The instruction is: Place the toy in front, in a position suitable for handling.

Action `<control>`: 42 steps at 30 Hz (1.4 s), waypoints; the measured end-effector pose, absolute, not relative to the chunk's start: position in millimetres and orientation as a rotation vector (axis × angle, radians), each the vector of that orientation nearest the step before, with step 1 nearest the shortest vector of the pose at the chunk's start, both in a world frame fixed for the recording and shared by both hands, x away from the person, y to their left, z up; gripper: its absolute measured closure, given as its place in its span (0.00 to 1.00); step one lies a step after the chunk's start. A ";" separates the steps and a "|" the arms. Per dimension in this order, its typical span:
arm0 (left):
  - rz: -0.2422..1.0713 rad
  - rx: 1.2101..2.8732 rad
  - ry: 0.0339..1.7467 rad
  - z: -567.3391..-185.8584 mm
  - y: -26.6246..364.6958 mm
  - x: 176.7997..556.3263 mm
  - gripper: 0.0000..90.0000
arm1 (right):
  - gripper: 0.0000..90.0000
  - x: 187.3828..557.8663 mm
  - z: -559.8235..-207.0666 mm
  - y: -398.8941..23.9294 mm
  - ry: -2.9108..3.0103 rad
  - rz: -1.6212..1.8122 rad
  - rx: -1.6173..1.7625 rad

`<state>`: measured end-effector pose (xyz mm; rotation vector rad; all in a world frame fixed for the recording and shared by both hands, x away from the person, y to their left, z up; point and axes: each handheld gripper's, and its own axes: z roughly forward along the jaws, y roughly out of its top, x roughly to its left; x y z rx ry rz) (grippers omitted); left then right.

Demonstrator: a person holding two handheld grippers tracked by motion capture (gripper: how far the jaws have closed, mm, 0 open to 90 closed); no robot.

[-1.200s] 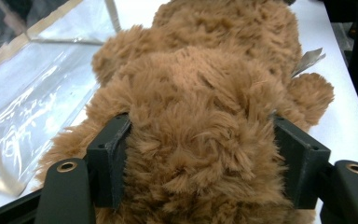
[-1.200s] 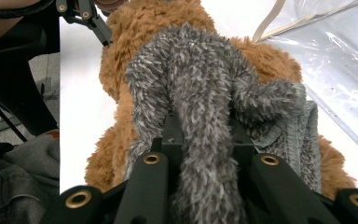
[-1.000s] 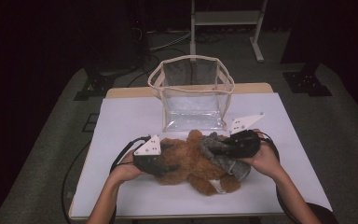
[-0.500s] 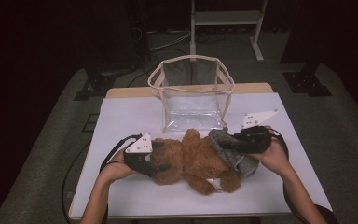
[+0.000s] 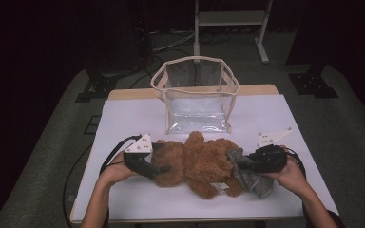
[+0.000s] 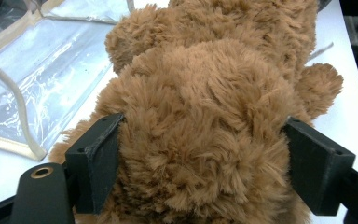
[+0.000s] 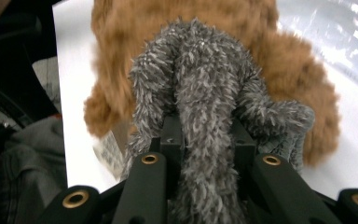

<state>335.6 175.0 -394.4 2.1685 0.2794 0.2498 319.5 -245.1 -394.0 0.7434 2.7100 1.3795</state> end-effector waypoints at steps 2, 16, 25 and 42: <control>0.238 2.164 0.286 -395.2 176.2 336.2 0.22 | 0.81 320.1 -393.4 -247.2 2.705 1.375 0.751; 0.227 2.219 0.300 -394.6 189.6 331.8 0.12 | 0.82 346.9 -374.2 -207.3 2.698 1.411 0.649; 0.256 2.164 0.269 -401.9 176.6 332.4 0.24 | 0.82 345.0 -366.6 -223.0 2.688 1.445 0.664; 0.296 2.154 0.189 -399.5 160.2 329.9 0.31 | 0.82 387.2 -353.2 -109.8 2.893 1.304 0.405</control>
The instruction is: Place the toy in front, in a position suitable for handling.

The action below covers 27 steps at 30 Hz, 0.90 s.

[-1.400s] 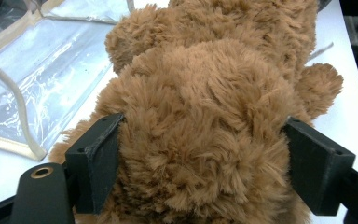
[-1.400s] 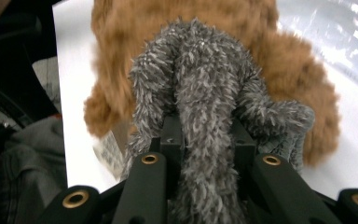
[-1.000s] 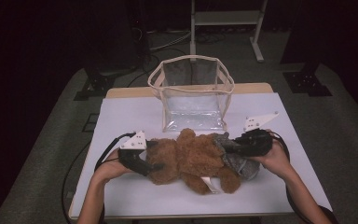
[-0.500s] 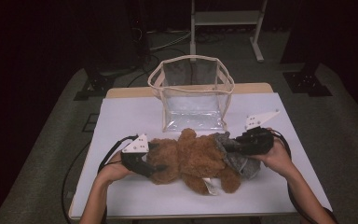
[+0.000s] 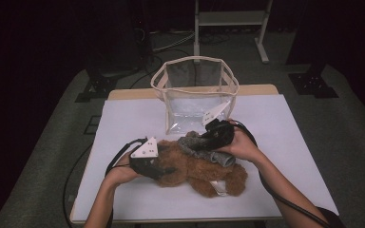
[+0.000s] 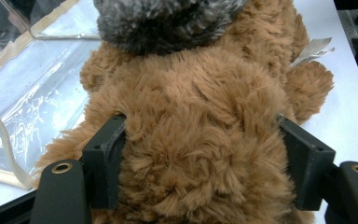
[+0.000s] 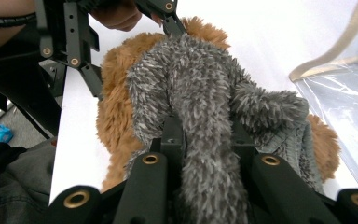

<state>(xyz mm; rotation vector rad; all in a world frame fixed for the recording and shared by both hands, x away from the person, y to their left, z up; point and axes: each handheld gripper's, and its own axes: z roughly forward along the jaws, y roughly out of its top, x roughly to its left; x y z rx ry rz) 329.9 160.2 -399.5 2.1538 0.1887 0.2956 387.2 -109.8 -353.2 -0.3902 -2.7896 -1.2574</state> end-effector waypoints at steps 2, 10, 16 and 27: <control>0.287 2.159 0.190 -398.6 162.7 330.0 0.30 | 0.82 388.6 -353.0 -114.2 -2.774 -1.273 -0.398; 0.269 2.207 0.221 -389.5 169.7 328.5 0.14 | 0.82 389.7 -357.9 -170.1 -2.704 -1.403 -0.575; 0.250 2.193 0.230 -396.6 170.2 329.3 0.04 | 0.82 384.9 -369.9 -206.0 -2.663 -1.450 -0.688; 0.401 2.206 0.196 -413.4 148.9 332.1 0.00 | 0.82 377.8 -385.2 -208.4 -2.620 -1.468 -0.712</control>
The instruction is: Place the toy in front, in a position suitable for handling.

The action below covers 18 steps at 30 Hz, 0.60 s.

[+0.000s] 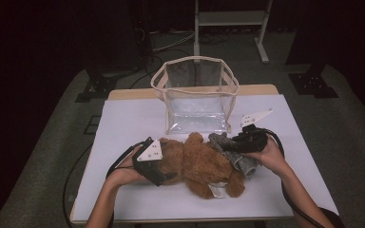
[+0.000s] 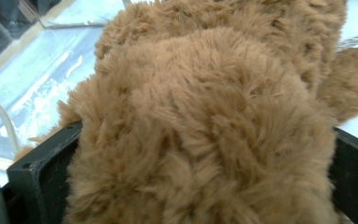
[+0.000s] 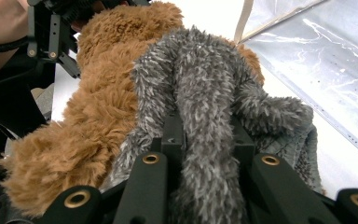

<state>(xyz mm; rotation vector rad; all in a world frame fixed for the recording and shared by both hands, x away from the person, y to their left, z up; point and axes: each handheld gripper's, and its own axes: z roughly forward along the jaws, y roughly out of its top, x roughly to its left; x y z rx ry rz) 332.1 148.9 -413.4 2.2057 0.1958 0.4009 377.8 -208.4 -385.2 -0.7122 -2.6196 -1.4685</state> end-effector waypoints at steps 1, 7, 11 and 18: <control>0.421 2.214 0.194 -412.4 147.6 332.2 0.03 | 0.82 377.6 -385.2 -209.0 -2.621 -1.468 -0.712; 0.419 2.166 0.208 -401.5 133.2 331.3 0.38 | 0.82 375.4 -381.2 -222.0 -2.623 -1.489 -0.748; 0.293 2.117 0.184 -403.9 104.5 336.7 0.39 | 0.82 366.8 -369.3 -237.1 -2.615 -1.519 -0.758; 0.309 2.165 0.152 -394.4 78.3 331.2 0.40 | 0.82 353.4 -362.5 -258.8 -2.662 -1.494 -0.788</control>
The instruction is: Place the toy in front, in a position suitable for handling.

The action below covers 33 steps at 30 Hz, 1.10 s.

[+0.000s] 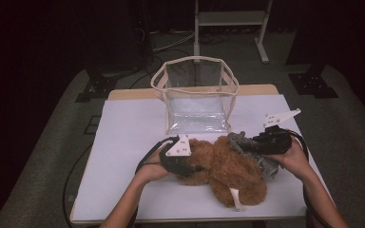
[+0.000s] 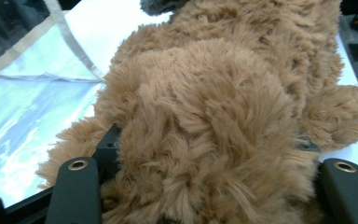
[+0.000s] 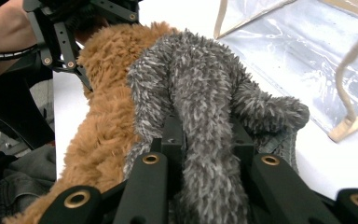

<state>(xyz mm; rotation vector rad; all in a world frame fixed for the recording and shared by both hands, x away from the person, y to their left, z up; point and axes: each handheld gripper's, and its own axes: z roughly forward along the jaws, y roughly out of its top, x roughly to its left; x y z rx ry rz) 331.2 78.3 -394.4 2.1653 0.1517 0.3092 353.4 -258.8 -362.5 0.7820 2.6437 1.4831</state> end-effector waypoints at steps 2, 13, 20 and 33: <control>0.331 2.184 0.168 -391.1 86.9 330.1 0.40 | 0.82 354.3 -364.3 -259.0 2.637 1.512 0.783; 0.394 2.265 0.277 -382.8 158.4 310.2 0.37 | 0.81 361.4 -377.1 -227.5 2.679 1.505 0.740; 0.371 2.219 0.303 -394.9 173.6 305.1 0.33 | 0.82 360.4 -398.3 -210.7 2.771 1.400 0.723; 0.378 2.223 0.241 -397.7 172.2 304.7 0.29 | 0.82 372.1 -375.8 -186.4 2.730 1.431 0.643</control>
